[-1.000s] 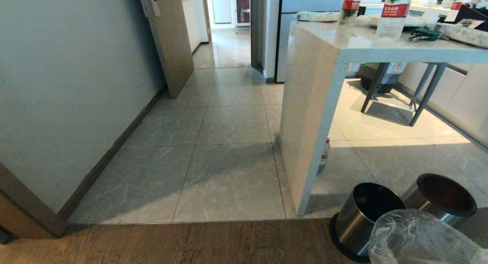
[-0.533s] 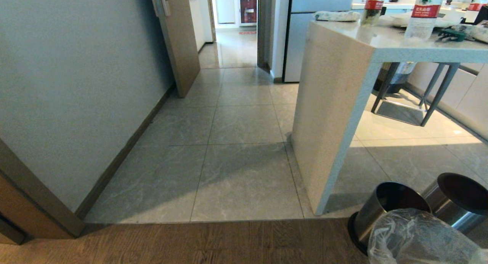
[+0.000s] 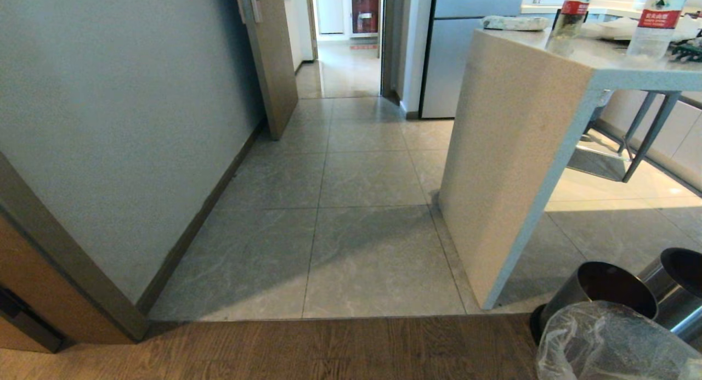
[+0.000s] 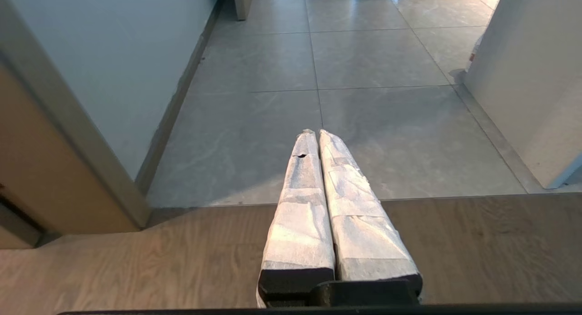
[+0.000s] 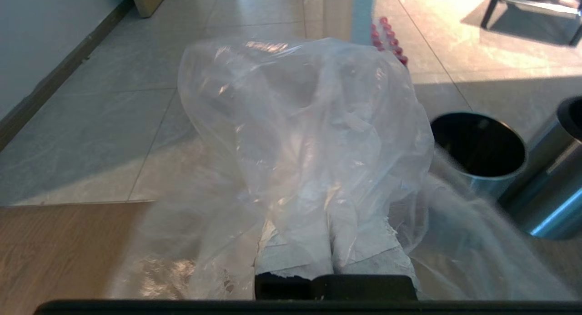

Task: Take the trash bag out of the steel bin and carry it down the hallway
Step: Put the trash bag at the door

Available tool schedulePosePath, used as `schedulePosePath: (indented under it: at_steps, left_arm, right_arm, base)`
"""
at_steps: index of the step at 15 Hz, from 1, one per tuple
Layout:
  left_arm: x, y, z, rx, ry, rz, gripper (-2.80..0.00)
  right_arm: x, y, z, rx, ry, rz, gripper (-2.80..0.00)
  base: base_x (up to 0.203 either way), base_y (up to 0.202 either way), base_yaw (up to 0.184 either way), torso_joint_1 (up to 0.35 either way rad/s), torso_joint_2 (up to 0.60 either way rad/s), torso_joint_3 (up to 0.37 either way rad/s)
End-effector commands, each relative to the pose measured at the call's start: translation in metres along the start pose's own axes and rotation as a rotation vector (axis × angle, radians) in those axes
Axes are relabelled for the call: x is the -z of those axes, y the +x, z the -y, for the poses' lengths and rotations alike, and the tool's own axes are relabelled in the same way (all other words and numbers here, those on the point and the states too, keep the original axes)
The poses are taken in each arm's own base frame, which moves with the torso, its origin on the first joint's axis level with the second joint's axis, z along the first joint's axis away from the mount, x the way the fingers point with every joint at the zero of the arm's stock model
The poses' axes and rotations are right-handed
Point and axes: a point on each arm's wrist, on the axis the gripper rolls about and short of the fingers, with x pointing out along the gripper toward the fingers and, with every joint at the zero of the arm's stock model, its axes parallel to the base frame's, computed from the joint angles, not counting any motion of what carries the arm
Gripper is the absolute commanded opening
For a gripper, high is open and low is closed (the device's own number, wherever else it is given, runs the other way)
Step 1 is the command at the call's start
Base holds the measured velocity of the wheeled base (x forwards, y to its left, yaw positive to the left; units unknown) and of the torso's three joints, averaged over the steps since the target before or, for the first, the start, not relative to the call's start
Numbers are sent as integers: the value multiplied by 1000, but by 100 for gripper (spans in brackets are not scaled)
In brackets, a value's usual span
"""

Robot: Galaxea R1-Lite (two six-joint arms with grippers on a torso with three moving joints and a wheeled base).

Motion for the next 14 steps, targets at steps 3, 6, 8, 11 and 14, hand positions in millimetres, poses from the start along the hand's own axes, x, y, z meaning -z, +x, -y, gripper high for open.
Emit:
schedulePosePath:
  at_steps: [3, 6, 8, 11, 14]
  left_arm:
    - [0, 0, 0, 0, 0, 0, -280]
    - [0, 0, 0, 0, 2, 0, -280]
    - [0, 0, 0, 0, 4, 2, -280]
    - [0, 0, 0, 0, 3, 2, -280]
    - [0, 0, 0, 0, 2, 2, -280]
  right_arm:
    - [1, 0, 0, 0, 0, -4, -280]
    - [0, 0, 0, -1, 1, -2, -280]
    - [0, 0, 0, -1, 0, -2, -280]
    - [1, 0, 0, 0, 0, -4, -280]
    - [0, 0, 0, -1, 0, -2, -280]
  base:
    - [0, 67, 1, 3, 3, 1]
    - [0, 0, 0, 0, 0, 0]
    - [0, 0, 0, 0, 0, 0]
    - [85, 0, 0, 2, 1, 1]
    - [195, 0, 0, 3, 5, 0]
